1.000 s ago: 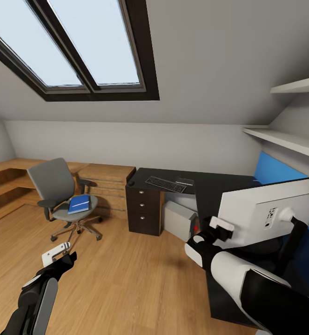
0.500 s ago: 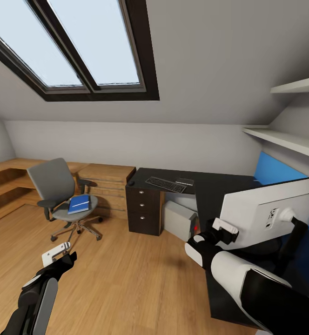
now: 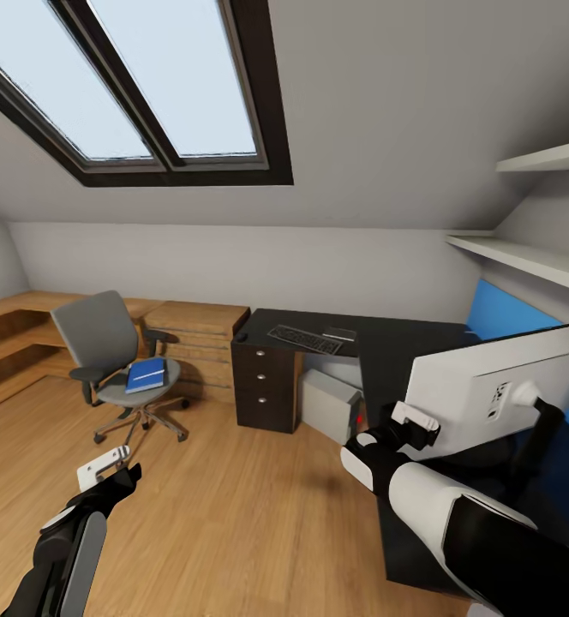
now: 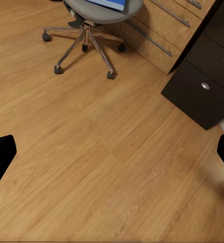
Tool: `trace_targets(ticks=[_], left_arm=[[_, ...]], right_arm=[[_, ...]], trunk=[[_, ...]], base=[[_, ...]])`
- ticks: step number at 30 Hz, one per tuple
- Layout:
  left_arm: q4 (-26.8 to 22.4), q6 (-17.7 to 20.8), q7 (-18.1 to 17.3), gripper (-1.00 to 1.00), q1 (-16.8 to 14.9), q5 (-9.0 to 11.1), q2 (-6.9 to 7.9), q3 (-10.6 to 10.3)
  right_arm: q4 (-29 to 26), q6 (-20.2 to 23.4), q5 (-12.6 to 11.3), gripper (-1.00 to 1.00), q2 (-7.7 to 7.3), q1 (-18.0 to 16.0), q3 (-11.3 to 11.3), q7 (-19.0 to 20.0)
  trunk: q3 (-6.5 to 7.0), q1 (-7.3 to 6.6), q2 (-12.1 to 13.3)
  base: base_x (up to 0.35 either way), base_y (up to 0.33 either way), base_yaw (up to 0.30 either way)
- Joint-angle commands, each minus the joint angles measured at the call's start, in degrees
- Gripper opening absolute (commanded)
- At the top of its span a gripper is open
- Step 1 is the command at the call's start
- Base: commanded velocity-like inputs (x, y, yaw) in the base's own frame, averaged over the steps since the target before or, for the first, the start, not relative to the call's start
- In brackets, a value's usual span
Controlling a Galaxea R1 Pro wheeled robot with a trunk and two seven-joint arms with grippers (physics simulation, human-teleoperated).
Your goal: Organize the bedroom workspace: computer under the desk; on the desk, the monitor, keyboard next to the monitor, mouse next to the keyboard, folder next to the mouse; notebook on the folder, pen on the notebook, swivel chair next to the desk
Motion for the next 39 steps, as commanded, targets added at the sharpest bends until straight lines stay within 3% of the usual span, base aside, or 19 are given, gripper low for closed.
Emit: trace_targets(ticks=[1,39], left_arm=[[-0.1,0.2,0.4,1.00,-0.1,0.6,-0.04,0.0],[-0.1,0.2,0.4,1.00,-0.1,0.7,-0.04,0.0]], right_arm=[[0.0,-0.3,-0.6,1.00,-0.02,-0.1,0.3,-0.2],[0.0,-0.3,-0.6,1.00,0.06,-0.1,0.3,0.0]], trunk=[[-0.11,0.00,-0.1],[-0.11,0.00,-0.1]], base=[[-0.233,-0.094,0.000],[-0.223,-0.165,0.000]])
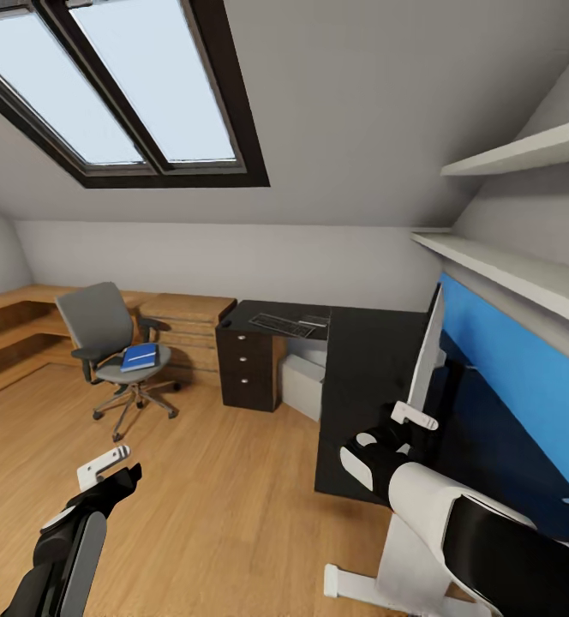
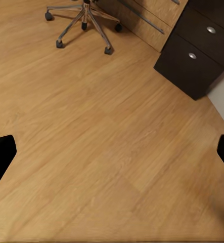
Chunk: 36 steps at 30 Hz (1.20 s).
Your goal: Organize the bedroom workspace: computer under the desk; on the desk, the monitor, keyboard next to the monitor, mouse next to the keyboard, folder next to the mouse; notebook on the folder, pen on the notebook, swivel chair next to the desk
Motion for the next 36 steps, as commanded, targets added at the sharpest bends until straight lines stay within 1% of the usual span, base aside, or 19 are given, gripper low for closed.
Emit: trace_targets(ticks=[1,6,8,9,10,12,14,16,18,23,26,30,36], left_arm=[[-0.1,0.2,0.4,1.00,-0.1,0.6,-0.04,0.0],[-0.1,0.2,0.4,1.00,-0.1,0.6,-0.04,0.0],[-0.1,0.2,0.4,1.00,-0.1,0.6,-0.04,0.0],[-0.4,-0.1,0.1,1.00,0.3,0.9,-0.37,0.4],[-0.8,-0.4,0.1,1.00,0.6,1.3,-0.69,0.3],[-1.4,-1.1,0.1,1.00,1.2,1.0,-1.34,0.1],[-2.0,-1.7,0.1,1.00,1.4,0.8,-1.98,0.0],[-2.7,-2.4,0.1,1.00,1.5,0.7,-2.53,-0.1],[-3.3,-3.0,0.1,1.00,1.6,0.7,-2.63,-0.1],[-4.9,-4.6,0.0,1.00,1.6,0.6,-2.66,-0.1],[-5.9,-5.6,0.0,1.00,1.6,0.6,-2.64,-0.1],[-6.8,-5.7,0.0,1.00,1.6,0.6,-2.61,-0.1],[-6.8,-5.7,0.0,1.00,1.6,0.6,-2.59,-0.1]], right_arm=[[-0.1,-0.3,-0.5,1.00,-0.02,-0.1,0.4,-0.2],[-0.1,-0.4,-0.5,1.00,0.00,-0.1,0.6,0.0],[-0.3,-0.5,-0.3,1.00,0.20,-0.1,1.1,0.2],[-0.7,-0.1,-0.6,1.00,-0.13,-0.4,1.4,0.5],[-0.7,0.2,-0.9,1.00,-0.46,-0.7,1.5,0.9],[-0.4,0.8,-1.6,1.00,-1.10,-1.4,1.5,1.5],[-0.2,1.5,-2.2,1.00,-0.50,-1.8,1.5,2.1],[-0.2,0.8,-1.5,1.00,0.15,-1.1,1.7,2.1],[-0.2,0.2,-0.9,1.00,0.61,-0.5,1.8,1.5],[-0.1,-1.4,0.7,1.00,0.75,-0.1,2.0,-0.1],[-0.1,-1.6,1.7,1.00,0.76,-0.1,2.1,-1.1],[-0.1,-1.6,2.9,1.00,0.77,-0.1,2.1,-1.3],[-0.1,-1.6,3.2,1.00,0.78,-0.1,2.1,-1.2]], trunk=[[-0.11,0.00,-0.1],[-0.11,0.00,-0.1],[-0.11,0.00,-0.1],[-0.11,0.01,-0.1],[-0.11,0.01,-0.1],[-0.11,0.01,-0.1],[-0.11,0.01,-0.1],[-0.11,0.01,-0.1],[-0.11,0.01,-0.1],[-0.11,0.01,-0.1],[-0.11,0.01,-0.1],[-0.11,0.01,-0.1],[-0.11,0.01,-0.1]], base=[[-0.169,-0.193,0.000],[-0.124,-0.152,0.000],[-0.008,-0.011,0.000],[0.000,0.000,0.000],[0.000,0.000,0.000],[0.000,0.000,0.000],[0.000,0.000,0.000],[0.000,0.000,0.000],[0.000,0.000,0.000],[0.000,0.000,0.000],[-0.002,0.000,0.000],[-0.076,-0.004,0.000],[-0.150,-0.040,0.000]])
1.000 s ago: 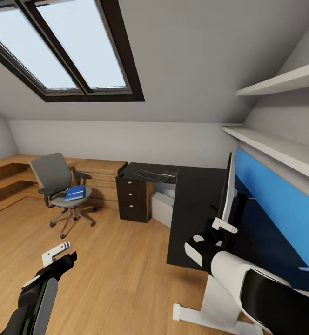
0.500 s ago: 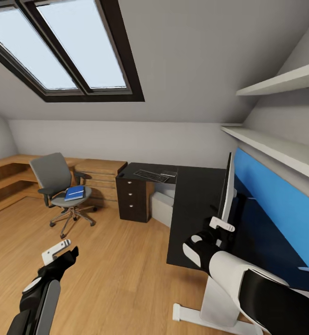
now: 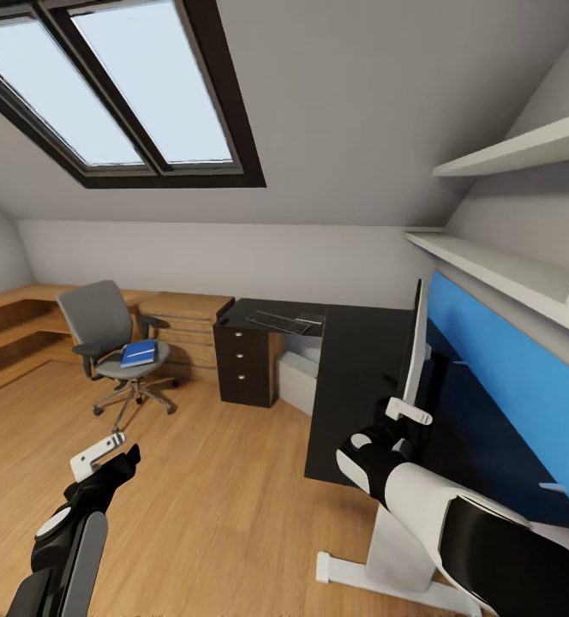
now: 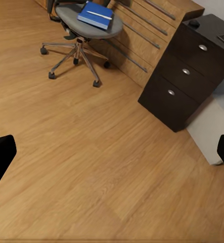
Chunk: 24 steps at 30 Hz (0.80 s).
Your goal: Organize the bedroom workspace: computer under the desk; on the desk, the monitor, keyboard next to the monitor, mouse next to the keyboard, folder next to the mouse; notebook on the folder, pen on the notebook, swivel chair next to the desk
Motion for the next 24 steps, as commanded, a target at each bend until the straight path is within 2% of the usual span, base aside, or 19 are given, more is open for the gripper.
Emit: trace_targets(ticks=[1,12,24], left_arm=[[-0.1,0.2,0.3,1.00,-0.1,0.6,-0.03,0.0],[-0.1,0.3,0.3,1.00,-0.1,0.6,-0.03,0.1],[-0.1,0.3,0.3,1.00,-0.1,0.6,-0.03,0.1]], right_arm=[[0.0,-0.3,-0.5,1.00,-0.01,-0.1,0.4,-0.2],[0.0,-0.3,-0.4,1.00,-0.01,-0.1,0.4,-0.2],[0.0,-0.3,-0.4,1.00,-0.01,-0.1,0.5,-0.2]], trunk=[[-0.11,0.01,-0.1],[-0.11,0.01,-0.1],[-0.11,0.01,-0.1]], base=[[-0.044,-0.019,0.000],[-0.075,-0.138,0.000],[-0.007,-0.013,0.000]])
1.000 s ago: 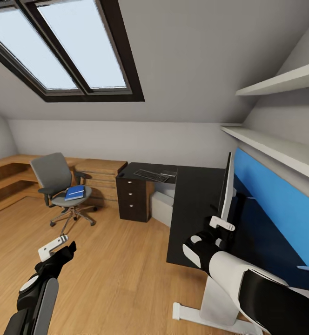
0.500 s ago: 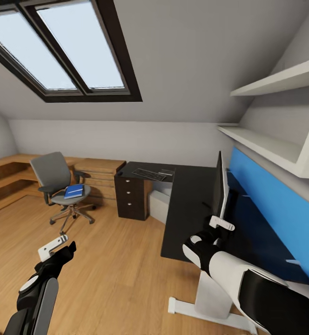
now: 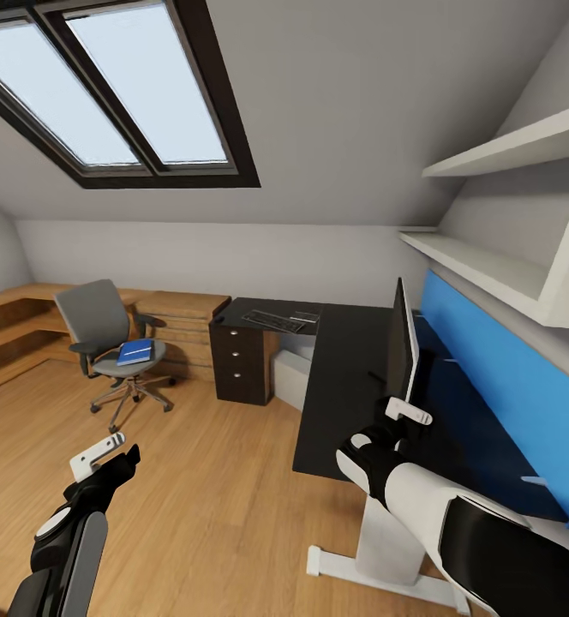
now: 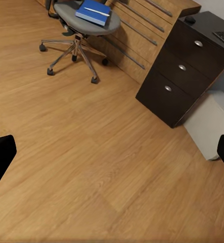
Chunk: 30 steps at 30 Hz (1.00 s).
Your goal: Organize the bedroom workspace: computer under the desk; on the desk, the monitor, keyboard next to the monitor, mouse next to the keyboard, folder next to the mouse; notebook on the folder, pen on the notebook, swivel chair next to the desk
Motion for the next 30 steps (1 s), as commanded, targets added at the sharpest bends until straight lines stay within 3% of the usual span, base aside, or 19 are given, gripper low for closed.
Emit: trace_targets(ticks=[1,30], left_arm=[[-0.1,0.2,0.3,1.00,-0.1,0.6,-0.03,0.0],[-0.1,0.2,0.3,1.00,-0.1,0.7,-0.03,0.0]], right_arm=[[0.0,-0.2,-0.5,1.00,-0.01,-0.1,0.5,-0.2],[0.0,-0.2,-0.5,1.00,-0.01,-0.1,0.5,-0.2]], trunk=[[-0.11,0.02,-0.1],[-0.11,0.02,-0.1]], base=[[0.000,0.000,0.000],[-0.005,-0.048,0.000]])
